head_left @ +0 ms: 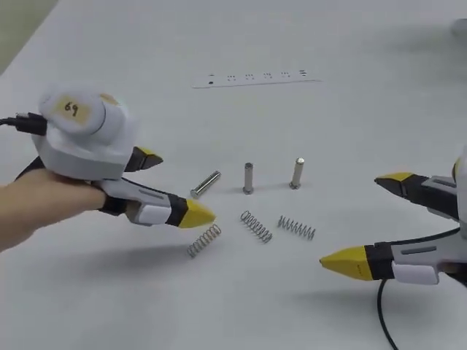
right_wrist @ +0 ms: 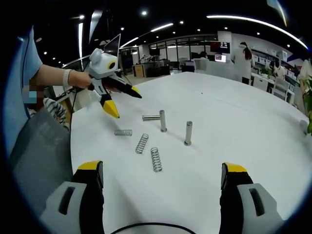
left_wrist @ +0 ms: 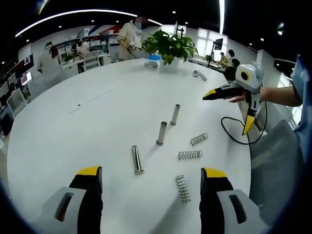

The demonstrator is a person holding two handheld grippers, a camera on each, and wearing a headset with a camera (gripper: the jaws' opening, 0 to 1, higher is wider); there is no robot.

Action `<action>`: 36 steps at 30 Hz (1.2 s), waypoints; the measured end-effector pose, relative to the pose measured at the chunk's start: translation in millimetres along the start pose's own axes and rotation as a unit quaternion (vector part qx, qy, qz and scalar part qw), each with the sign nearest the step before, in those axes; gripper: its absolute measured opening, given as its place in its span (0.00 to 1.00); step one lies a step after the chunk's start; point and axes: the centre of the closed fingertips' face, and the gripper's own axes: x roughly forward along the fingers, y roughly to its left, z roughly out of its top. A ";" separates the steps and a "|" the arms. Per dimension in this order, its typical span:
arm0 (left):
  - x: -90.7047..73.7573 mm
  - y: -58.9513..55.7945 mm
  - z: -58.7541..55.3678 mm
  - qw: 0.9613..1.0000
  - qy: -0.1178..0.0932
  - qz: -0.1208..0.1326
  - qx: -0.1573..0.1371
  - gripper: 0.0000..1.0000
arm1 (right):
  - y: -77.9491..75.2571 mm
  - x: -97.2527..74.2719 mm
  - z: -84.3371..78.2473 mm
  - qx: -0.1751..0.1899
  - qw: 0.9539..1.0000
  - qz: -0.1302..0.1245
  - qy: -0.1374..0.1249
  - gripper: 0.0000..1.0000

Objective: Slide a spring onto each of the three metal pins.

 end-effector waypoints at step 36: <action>40.3 21.4 9.3 0.997 0.066 -0.006 -0.029 0.47 | 0.3 -4.1 -15.7 0.028 1.000 -0.004 -0.003 1.00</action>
